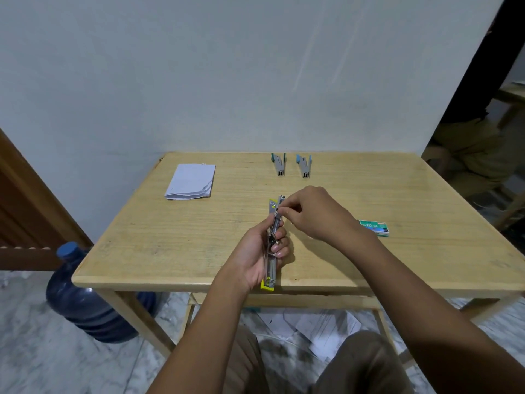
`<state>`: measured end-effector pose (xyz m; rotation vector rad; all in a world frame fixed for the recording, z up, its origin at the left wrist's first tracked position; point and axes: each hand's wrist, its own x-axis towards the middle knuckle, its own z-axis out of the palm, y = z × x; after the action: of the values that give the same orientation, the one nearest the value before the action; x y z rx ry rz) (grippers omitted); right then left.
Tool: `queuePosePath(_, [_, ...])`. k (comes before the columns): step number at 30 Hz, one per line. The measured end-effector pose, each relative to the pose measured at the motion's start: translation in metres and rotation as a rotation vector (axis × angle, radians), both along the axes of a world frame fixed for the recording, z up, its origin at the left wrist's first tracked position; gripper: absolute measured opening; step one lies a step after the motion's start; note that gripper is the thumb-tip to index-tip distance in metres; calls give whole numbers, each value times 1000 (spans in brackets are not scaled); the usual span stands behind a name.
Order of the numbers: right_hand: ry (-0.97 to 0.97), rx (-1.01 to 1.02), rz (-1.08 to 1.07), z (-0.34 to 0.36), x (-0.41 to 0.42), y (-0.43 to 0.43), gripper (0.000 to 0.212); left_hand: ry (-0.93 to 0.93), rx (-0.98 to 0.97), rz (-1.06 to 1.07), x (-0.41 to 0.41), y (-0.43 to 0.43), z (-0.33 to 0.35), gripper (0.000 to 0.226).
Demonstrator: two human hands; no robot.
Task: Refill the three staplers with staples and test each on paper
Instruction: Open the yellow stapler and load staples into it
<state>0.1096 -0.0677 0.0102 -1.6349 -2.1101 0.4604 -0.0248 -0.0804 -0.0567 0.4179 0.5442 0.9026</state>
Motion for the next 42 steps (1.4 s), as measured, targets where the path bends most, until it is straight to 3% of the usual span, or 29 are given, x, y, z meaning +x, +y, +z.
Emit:
queuePosePath(8, [247, 26, -110, -16, -3, 4, 8, -6, -21, -38, -1, 2, -2, 36])
queuePosePath(18, [214, 77, -60, -26, -5, -3, 12, -34, -66, -84, -5, 4, -6, 47])
queuePosePath(25, [-91, 188, 252, -29, 16, -19, 28, 19, -38, -15, -4, -3, 4, 52])
queuePosePath(31, [-413, 373, 367, -19, 28, -10, 46, 24, -48, -10, -4, 0, 1, 40])
queuePosePath(37, [-571, 496, 306, -16, 30, 7, 51, -49, -90, -3, -3, 1, 2, 40])
queuePosePath(42, [-521, 431, 188, -23, 27, 10, 63, -38, -80, 16, -2, 1, 1, 36])
